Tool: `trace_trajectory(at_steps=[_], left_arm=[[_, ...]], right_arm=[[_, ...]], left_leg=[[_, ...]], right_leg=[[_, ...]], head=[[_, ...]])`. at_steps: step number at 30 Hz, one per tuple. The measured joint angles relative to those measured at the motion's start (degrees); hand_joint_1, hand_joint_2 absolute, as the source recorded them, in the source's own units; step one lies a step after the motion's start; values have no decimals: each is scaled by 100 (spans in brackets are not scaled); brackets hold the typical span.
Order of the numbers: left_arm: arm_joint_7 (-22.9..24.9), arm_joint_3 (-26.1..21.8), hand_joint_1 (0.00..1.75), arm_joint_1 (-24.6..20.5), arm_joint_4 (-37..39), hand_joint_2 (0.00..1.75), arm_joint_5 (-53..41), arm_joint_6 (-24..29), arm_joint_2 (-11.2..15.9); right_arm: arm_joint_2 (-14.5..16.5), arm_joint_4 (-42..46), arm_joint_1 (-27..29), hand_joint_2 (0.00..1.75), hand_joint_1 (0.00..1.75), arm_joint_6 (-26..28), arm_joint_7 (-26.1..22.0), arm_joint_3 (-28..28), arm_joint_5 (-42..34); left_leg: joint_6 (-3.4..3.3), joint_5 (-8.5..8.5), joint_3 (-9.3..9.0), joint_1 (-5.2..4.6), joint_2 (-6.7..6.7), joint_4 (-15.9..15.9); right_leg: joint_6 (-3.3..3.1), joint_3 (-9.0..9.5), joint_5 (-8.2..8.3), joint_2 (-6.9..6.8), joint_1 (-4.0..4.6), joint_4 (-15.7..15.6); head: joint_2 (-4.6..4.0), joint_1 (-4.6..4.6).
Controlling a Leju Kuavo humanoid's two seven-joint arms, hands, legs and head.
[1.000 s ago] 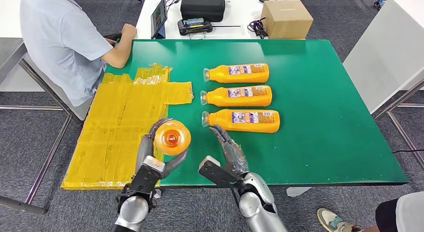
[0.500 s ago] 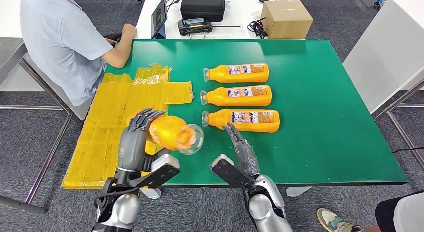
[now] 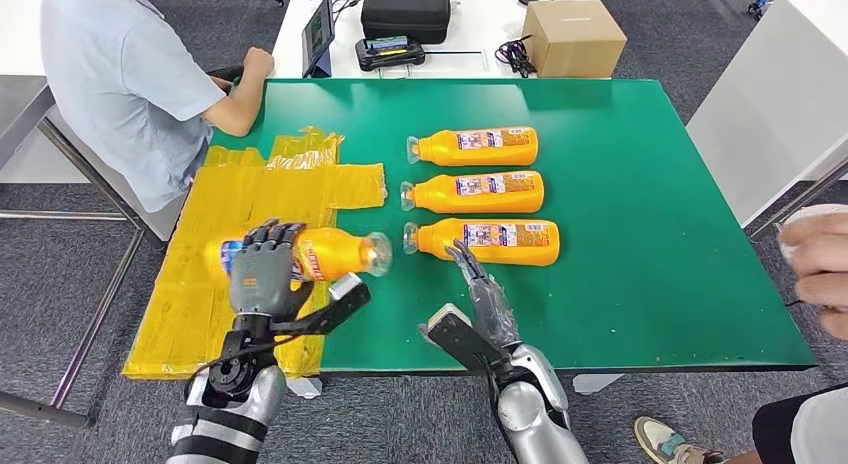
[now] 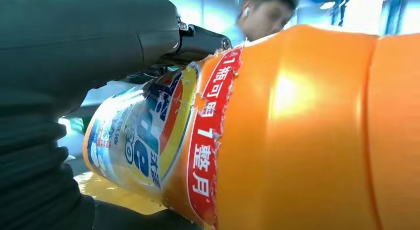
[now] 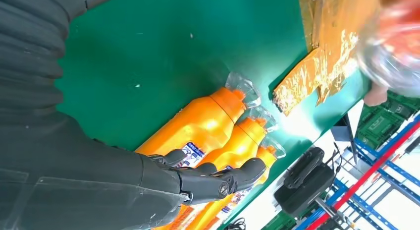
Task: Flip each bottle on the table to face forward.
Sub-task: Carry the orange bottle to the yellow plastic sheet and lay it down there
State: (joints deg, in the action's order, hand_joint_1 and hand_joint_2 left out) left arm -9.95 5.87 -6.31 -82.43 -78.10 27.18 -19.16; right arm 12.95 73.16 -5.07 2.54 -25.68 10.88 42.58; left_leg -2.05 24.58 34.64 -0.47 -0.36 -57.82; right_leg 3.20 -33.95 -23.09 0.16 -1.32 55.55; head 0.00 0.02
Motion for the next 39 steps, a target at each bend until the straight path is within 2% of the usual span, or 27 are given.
trace_trajectory(at_steps=[1,2,5,7,10,12,16,17,23,39], left_arm=[[288,-40,175,-110,216,175,-356,54,44],[814,-21,175,-273,520,175,-721,60,170],[2591,532,175,-857,1655,175,-1177,-246,850],[2983,838,175,-1072,2095,175,-1187,-361,1093],[3256,1081,166,-1252,2417,175,-1188,-495,1257],[3326,1219,153,-1355,2633,175,-1188,-504,1355],[3052,1282,5,-1453,2944,175,-1188,-377,1422],[3034,1303,0,-1471,3003,175,-1188,-368,1429],[3085,1456,0,-1594,3260,175,-1190,-488,1459],[3059,1503,0,-1754,3489,175,-1188,-636,1459]], right_arm=[[0,-33,-18,175,0,-1,-27,-4,-26],[-1,-75,-38,175,0,-5,-57,-8,-65],[-8,-231,-116,175,0,-14,-156,-19,-183],[-10,-303,-156,175,0,-14,-191,-31,-208],[-10,-359,-190,175,0,-16,-200,-43,-220],[-10,-399,-214,175,0,-19,-213,-52,-232],[-10,-468,-225,175,0,-17,-243,-64,-248],[-10,-481,-225,175,0,-16,-248,-65,-250],[-10,-534,-225,175,0,-16,-255,-68,-257],[-10,-596,-226,175,0,-16,-267,-68,-265]], left_leg=[[0,0,0,0,1,0],[0,0,1,0,1,0],[1,-1,1,1,3,0],[0,-2,1,1,3,0],[0,-2,3,1,-2,0],[0,-2,3,1,0,0],[0,-2,4,1,-6,0],[0,-2,4,1,-5,0],[0,-2,3,1,-8,0],[1,-4,-6,1,-8,0]], right_leg=[[0,-1,0,0,0,0],[0,-2,0,1,0,1],[0,-3,0,1,0,2],[0,-3,0,0,0,2],[0,-3,0,-1,-1,2],[0,-3,0,-1,0,2],[0,-4,0,-4,0,2],[0,-4,0,-5,0,2],[0,-2,0,-6,0,2],[0,8,0,-6,0,2]], head=[[0,1],[0,1],[0,1],[0,1],[0,1],[0,1],[0,1],[0,1],[0,2],[0,1]])
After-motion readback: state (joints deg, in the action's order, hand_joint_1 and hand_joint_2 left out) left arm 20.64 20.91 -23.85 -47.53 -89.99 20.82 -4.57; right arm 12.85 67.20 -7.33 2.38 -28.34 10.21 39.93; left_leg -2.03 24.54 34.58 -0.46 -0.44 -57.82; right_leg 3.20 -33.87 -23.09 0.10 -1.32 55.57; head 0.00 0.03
